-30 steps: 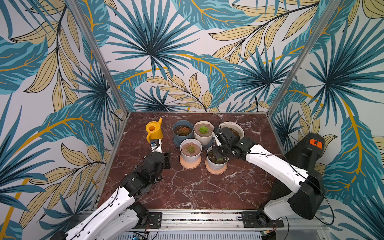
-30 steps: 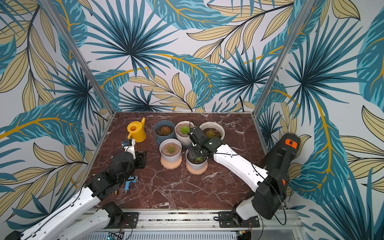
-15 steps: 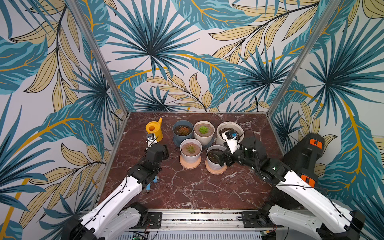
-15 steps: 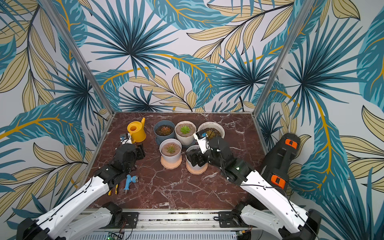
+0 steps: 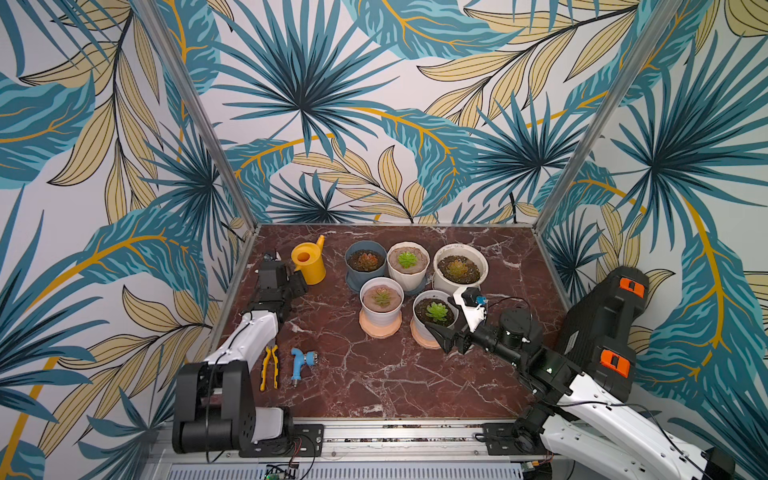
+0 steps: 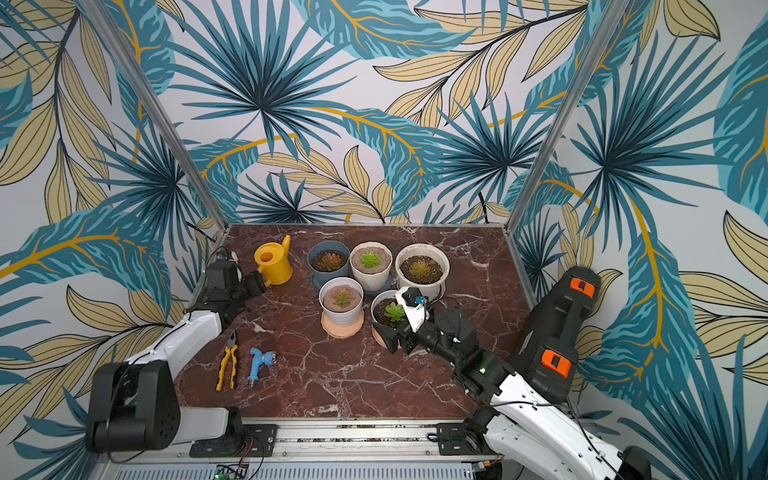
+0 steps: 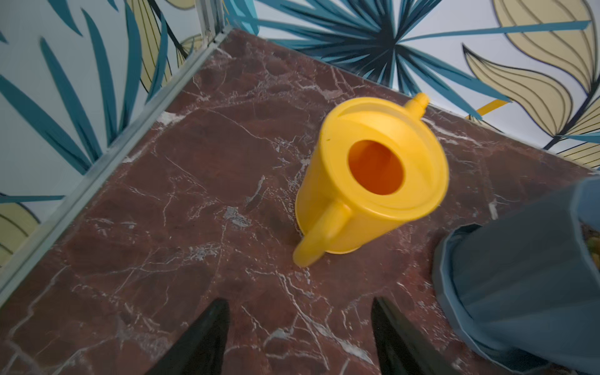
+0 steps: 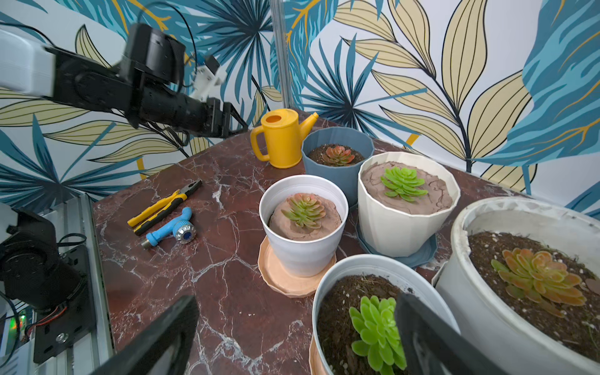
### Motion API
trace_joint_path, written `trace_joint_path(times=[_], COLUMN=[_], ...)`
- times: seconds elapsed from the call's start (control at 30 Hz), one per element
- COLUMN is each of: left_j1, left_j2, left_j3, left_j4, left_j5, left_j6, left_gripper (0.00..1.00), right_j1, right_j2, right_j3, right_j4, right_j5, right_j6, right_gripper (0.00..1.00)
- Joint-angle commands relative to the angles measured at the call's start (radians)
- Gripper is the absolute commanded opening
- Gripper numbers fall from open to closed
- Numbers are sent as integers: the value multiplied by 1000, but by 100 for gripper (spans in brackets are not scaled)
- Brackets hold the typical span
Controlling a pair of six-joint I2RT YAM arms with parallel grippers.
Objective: Water the succulent around the soil edge
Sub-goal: Pick up the watering can from the center of the board.
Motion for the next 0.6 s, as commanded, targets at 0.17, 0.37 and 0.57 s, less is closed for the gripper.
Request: trace_joint_path(times=[0.17, 0.37, 0.57], left_j1=[96, 99, 102], left_j2=[177, 218, 309], left_j3=[130, 160, 278], left_j4=[68, 137, 44], left_j5=[290, 377, 360], left_j6=[250, 233, 256], left_gripper=[66, 65, 61], right_j1=[3, 3, 3], right_j2=[9, 44, 50], right_j3=[-41, -34, -37], right_j4=[95, 98, 93], right_j5=[33, 31, 49], right_j6=[-12, -18, -34], right_gripper=[100, 99, 100])
